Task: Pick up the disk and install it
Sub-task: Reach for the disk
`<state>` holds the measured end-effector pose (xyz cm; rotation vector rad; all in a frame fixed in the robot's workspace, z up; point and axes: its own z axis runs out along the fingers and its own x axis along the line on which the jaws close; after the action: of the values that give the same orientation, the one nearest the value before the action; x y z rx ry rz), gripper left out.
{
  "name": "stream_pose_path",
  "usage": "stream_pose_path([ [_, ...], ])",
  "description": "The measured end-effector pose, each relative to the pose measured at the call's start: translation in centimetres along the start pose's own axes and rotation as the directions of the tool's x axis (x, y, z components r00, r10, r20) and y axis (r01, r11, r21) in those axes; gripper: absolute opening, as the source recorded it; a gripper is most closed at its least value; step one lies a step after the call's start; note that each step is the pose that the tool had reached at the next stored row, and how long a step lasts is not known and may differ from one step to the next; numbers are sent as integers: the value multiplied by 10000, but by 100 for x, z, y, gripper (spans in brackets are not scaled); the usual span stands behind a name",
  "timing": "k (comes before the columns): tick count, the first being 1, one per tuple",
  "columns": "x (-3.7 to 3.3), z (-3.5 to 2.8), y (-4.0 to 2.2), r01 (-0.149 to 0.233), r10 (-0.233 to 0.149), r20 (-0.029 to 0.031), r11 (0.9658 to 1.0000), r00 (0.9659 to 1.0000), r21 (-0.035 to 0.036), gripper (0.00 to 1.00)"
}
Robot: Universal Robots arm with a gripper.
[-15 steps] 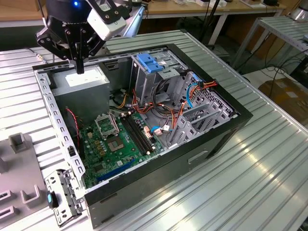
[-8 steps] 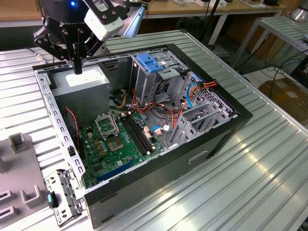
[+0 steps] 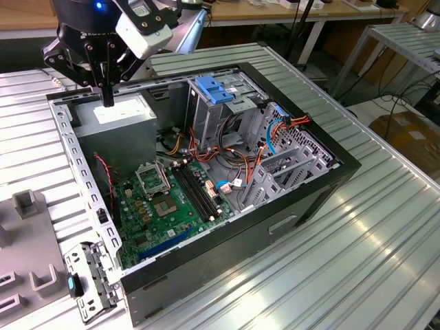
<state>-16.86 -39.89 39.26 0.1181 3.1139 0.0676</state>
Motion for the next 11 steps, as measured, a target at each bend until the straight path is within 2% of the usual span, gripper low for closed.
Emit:
stream_pose_path([
  [11,71,-1,-5,0,0,0,10000,10000,0,11],
])
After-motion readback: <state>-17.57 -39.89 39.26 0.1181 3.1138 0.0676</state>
